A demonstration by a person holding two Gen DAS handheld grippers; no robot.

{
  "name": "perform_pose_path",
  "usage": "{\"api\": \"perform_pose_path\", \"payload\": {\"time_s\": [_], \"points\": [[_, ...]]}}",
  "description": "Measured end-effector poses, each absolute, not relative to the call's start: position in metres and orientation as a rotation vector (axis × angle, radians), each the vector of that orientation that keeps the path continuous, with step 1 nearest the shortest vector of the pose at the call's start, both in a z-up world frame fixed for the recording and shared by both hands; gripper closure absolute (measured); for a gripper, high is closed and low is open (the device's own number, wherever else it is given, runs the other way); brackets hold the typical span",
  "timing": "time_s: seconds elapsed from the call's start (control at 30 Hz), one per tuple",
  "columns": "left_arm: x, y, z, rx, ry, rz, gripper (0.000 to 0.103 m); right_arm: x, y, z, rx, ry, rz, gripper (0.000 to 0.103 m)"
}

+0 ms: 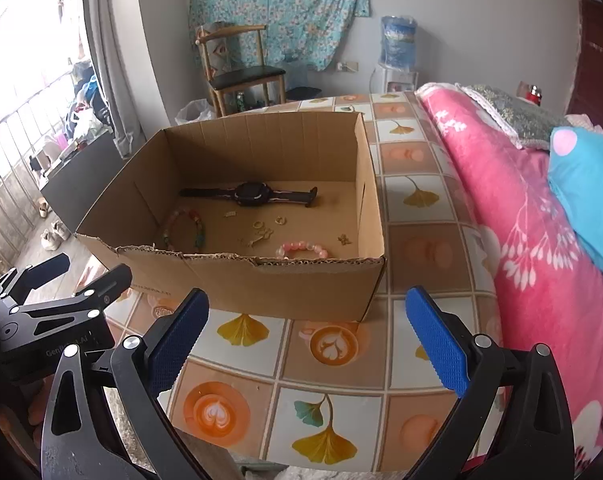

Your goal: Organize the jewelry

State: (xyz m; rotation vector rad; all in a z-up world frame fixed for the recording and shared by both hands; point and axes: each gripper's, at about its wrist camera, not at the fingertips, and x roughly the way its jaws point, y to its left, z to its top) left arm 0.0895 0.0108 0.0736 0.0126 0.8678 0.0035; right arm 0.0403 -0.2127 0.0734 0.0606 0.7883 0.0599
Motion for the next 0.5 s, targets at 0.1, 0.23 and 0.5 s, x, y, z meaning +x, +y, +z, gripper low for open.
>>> {"api": "perform_pose_path", "payload": {"time_s": [0.1,0.23,0.5], "points": [[0.0894,0.0111,0.0731,0.011,0.87,0.004,0.005,0.0404,-0.2119,0.0734,0.059,0.788,0.059,0.008],[0.0895,0.012,0.0713,0.007,0.876,-0.003,0.005,0.0406,-0.2117,0.0735,0.061,0.789,0.059,0.008],[0.0895,0.0141,0.0671,0.001,0.888,-0.005,0.005,0.0417,-0.2109,0.0746,0.051,0.784,0.06,0.008]]}}
